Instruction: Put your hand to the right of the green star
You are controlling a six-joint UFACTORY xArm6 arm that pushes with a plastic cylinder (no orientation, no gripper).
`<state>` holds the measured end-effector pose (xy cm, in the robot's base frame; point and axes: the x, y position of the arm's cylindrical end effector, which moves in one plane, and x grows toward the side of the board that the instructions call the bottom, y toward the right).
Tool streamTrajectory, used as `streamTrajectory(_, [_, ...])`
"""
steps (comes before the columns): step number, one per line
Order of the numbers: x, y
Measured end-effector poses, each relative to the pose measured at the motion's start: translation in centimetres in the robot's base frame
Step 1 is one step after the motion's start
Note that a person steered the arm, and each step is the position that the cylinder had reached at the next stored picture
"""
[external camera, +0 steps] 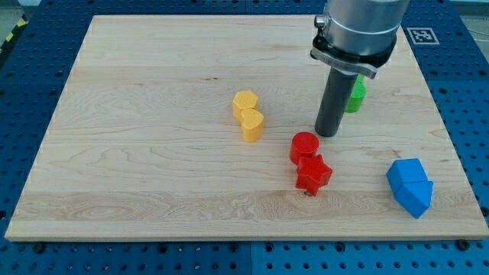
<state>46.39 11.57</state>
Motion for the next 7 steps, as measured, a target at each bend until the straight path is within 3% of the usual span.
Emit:
streamTrajectory(3, [-4.4,-4.7])
streamTrajectory(5, [-4.4,-4.8])
streamTrajectory(7, [-9.3,-3.4])
